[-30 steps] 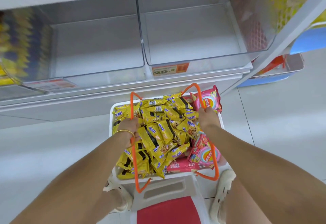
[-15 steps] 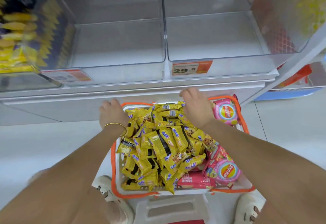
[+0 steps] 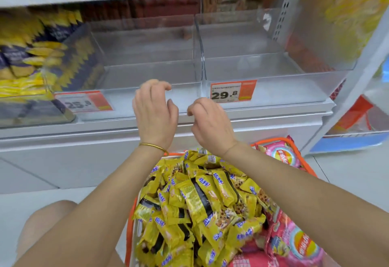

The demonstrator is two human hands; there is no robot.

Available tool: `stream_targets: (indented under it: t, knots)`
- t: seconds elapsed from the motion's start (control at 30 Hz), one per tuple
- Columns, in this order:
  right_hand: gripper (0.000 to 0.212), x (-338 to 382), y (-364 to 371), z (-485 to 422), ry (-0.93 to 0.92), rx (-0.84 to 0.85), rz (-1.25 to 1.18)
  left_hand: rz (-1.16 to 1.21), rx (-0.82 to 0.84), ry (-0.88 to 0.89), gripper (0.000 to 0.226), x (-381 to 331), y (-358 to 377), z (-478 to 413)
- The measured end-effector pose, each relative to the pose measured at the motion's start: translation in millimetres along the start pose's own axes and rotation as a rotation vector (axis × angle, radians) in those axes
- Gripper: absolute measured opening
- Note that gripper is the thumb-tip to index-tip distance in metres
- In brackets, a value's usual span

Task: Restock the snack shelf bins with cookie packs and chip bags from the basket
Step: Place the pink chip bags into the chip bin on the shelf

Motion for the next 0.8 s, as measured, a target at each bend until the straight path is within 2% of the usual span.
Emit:
stream_targets:
  t: [0.1,0.3,0.37,0.47,0.53,0.63,0.7,0.8]
  knots:
    - [0.028,-1.6,-25.0,0.1,0.049,-0.016,0.095,-0.088,0.101,0.009,0.040,-9.2,-9.0,-2.7]
    - [0.030,-15.3,-70.1,-23.1,0.194,-0.113,0.469,-0.250,0.223,0.076,0.050,-12.0,-21.2,-16.7]
    - [0.042,-21.0,-73.1,-28.1,0.247,-0.005,0.514,-0.297,0.243,0.113,0.050,-10.7,-21.0,-22.2]
    - [0.032,-40.7,-63.2,-33.5,0.304,0.272,0.499,-0.395,0.303,0.142,0.045,-2.0,-16.2,-34.8]
    - [0.026,-54.3,-55.4,-36.5,0.264,0.372,0.478,-0.469,0.411,0.118,0.042,10.5,-9.3,-40.2]
    - [0.024,-68.5,-52.7,-42.3,0.177,0.401,0.471,-0.533,0.545,0.092,0.039,29.8,-2.0,-45.3]
    - [0.023,-72.7,-52.4,-44.8,0.139,0.421,0.448,-0.514,0.570,0.118,0.036,37.2,-1.3,-48.9]
    - [0.022,-75.8,-52.9,-47.9,0.101,0.431,0.417,-0.417,0.586,0.133,0.044,36.9,-2.5,-54.7]
Point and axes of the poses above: each hand's wrist, its own z-axis away from the middle knuckle, its own y-axis out of the palm, x = y × z, the point moved 2 cm from there along -z, towards the middle knuckle
